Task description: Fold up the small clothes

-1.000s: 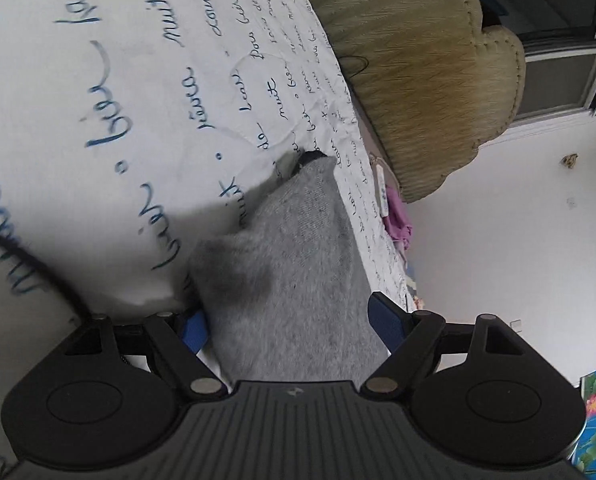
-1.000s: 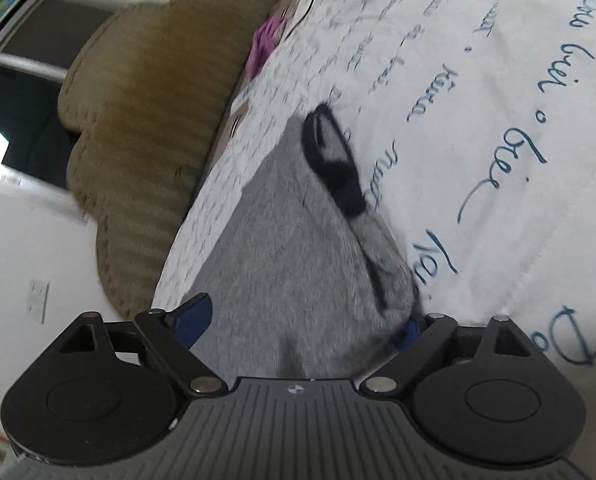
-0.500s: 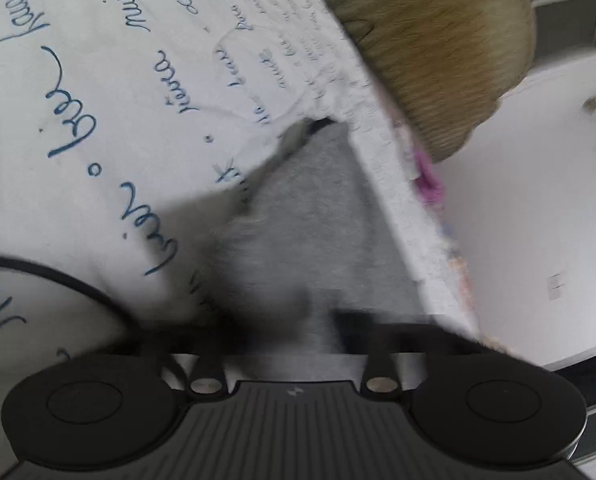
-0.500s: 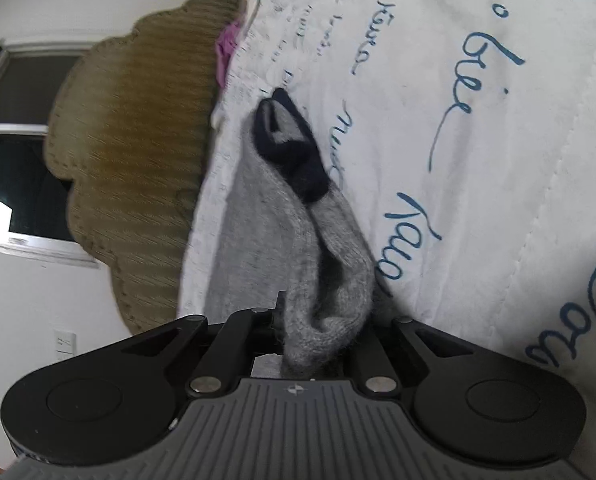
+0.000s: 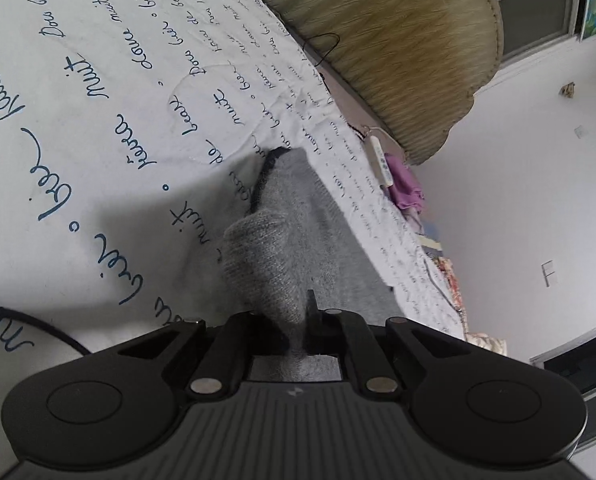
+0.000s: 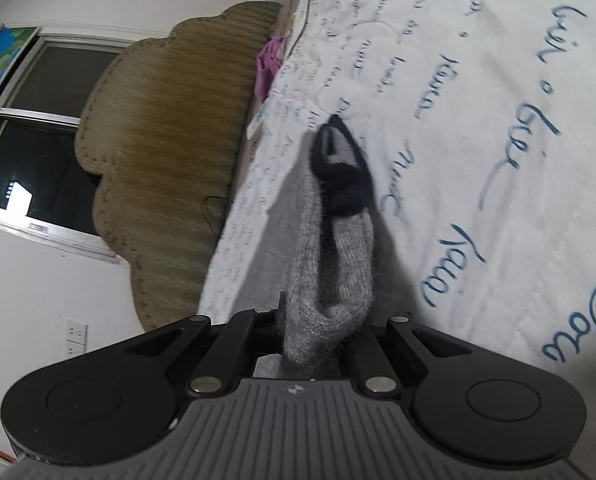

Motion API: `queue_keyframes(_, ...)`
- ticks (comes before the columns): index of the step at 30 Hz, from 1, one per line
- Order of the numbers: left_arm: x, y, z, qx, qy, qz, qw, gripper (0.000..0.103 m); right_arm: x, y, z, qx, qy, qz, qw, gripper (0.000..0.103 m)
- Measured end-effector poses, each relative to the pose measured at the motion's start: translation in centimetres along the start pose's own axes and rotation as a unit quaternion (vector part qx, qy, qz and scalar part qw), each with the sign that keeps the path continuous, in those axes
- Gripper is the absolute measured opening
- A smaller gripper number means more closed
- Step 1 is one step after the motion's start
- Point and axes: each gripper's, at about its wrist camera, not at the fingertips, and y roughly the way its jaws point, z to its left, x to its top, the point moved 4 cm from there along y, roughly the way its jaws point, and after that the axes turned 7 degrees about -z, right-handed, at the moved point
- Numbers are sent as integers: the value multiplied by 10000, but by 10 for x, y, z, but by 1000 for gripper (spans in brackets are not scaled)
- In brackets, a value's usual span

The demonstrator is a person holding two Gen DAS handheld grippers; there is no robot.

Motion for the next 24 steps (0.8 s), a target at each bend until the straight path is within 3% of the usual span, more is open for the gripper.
queue_keyframes(24, -25, -49, 27, 89, -115, 81, 9999, 5, -18, -42, -13, 90, 62, 303, 9995, 10)
